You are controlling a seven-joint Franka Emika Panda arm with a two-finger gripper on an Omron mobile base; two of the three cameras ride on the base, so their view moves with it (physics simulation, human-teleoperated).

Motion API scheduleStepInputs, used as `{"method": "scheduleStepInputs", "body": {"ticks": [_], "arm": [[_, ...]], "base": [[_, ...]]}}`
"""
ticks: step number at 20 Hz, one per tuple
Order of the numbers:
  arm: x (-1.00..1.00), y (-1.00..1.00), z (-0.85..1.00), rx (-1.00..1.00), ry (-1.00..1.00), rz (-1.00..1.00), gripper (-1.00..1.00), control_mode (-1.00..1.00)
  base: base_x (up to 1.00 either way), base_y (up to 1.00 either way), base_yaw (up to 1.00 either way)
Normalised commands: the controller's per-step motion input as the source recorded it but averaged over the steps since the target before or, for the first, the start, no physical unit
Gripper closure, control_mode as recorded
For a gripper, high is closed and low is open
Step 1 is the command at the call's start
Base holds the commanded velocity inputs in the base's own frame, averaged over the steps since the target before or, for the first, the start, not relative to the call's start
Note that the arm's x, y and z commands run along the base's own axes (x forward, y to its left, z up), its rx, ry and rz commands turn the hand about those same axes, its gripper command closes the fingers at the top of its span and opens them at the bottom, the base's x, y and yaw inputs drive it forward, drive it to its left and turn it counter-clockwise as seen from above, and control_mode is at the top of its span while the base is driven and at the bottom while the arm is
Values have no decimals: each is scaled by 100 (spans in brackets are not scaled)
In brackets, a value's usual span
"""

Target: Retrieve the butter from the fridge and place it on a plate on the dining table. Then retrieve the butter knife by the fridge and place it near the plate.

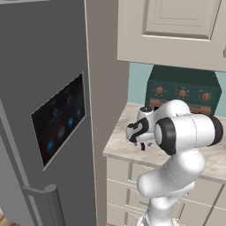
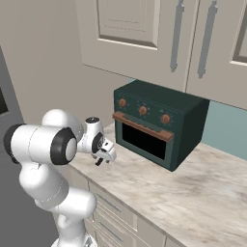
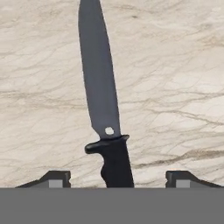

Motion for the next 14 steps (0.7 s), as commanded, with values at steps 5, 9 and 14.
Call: {"method": "scheduleStepInputs", "body": {"ticks": [5,9,14], "arm": [[-7,0,-30,0,0,0,100,-100],[-1,0,-22,0,0,0,100,-100],[1,1,-6,0,0,0,100,-100]], "base": [[0,0,0],[0,0,0],[0,0,0]]}}
